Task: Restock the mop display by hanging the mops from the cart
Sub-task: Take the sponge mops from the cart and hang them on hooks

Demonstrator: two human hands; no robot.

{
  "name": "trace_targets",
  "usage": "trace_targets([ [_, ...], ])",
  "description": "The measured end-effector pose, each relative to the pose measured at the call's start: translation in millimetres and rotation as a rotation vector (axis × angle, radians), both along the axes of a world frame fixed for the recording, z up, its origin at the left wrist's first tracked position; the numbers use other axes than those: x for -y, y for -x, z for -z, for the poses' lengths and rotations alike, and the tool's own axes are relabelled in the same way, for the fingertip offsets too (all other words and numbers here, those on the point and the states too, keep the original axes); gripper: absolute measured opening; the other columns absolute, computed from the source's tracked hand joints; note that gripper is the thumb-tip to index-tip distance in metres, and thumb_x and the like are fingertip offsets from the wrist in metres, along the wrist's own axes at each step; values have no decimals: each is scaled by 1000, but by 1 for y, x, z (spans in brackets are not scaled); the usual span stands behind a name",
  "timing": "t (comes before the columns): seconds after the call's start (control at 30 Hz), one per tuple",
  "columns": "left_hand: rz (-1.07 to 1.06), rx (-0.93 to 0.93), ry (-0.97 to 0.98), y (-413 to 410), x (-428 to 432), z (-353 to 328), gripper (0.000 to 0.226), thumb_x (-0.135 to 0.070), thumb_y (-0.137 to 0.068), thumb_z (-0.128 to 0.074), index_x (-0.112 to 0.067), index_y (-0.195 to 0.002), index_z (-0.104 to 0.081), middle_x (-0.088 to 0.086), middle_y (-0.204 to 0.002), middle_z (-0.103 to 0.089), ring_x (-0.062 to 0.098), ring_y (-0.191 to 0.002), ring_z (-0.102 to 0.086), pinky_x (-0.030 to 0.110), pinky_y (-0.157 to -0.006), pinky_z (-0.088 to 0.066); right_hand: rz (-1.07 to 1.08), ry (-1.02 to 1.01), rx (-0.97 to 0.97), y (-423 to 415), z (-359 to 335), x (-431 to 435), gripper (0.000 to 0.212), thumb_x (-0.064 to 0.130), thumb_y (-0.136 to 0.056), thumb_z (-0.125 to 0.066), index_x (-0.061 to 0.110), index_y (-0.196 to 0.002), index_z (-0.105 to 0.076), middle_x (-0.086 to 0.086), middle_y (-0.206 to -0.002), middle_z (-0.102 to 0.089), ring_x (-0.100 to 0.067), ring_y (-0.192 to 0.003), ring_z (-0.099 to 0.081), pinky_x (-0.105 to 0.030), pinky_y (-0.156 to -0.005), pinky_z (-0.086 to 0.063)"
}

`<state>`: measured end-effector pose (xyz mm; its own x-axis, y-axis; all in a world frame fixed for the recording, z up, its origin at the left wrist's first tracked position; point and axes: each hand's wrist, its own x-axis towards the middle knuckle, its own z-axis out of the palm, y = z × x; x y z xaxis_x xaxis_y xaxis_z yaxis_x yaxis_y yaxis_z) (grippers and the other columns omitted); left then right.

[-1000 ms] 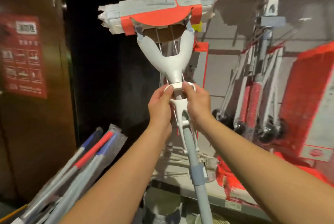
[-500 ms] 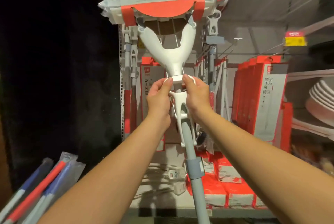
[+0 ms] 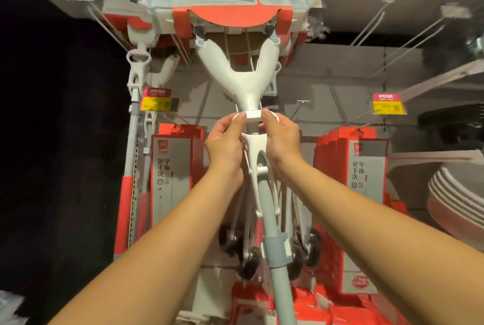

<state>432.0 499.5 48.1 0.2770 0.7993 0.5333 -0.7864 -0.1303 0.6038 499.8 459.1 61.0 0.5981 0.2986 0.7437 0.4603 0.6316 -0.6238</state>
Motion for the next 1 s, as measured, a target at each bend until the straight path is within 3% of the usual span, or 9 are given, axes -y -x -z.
trace_targets([
  [0.17,-18,75,-58,-36,11,-39,10,-11,-90,-64,-15,-82,-60,-3,-61,-62,7,-48,-55,20,-49,-46,-23,-31,34,-34,-40,12,26,21,-96,-54,14,-73,-61,2,-64,-55,-10,-55,-52,-22,-55,-44],
  [0.27,-24,73,-83,-52,11,-60,12,-12,-90,-64,-16,-80,-61,-7,-55,-61,5,-44,-55,18,-45,-46,-33,-48,47,-51,-62,10,26,22,-96,-55,14,-72,-61,0,-67,-55,-13,-59,-52,-25,-58,-43],
  [0.4,-32,91,-79,-71,3,-86,4,-12,-90,-65,-11,-88,-62,-2,-62,-62,4,-42,-56,14,-40,-42,-11,-61,84,-74,-87,-2,23,23,-98,-52,9,-84,-62,0,-70,-54,-9,-60,-51,-14,-51,-43],
  [0.57,-29,112,-144,-99,-24,-120,8,-12,-87,-69,-11,-82,-62,4,-73,-63,14,-59,-59,23,-54,-53,2,-109,85,-100,-118,-24,30,25,-99,-50,-1,-97,-64,0,-70,-54,-10,-61,-50,-11,-48,-41],
  [0.7,-33,134,-231,-119,-46,-147,9,-11,-87,-69,-5,-90,-64,4,-77,-66,11,-60,-63,20,-57,-56,-42,-149,62,-117,-141,-41,27,26,-99,-50,9,-80,-60,-1,-71,-56,-11,-58,-53,-14,-47,-44],
  [0.9,-26,118,-285,-142,-71,-176,10,-14,-84,-73,-9,-84,-64,18,-98,-71,35,-91,-70,46,-81,-58,-70,-185,62,-139,-168,-60,29,27,-99,-50,13,-76,-60,-1,-69,-58,-8,-50,-56,-16,-46,-46],
  [1.0,-98,82,-323,-152,-78,-188,12,-19,-83,-74,-12,-80,-65,13,-93,-73,32,-89,-71,46,-81,-58,-73,-187,80,-152,-178,-67,27,28,-100,-49,13,-79,-60,-2,-72,-59,-6,-46,-56,-14,-43,-44],
])
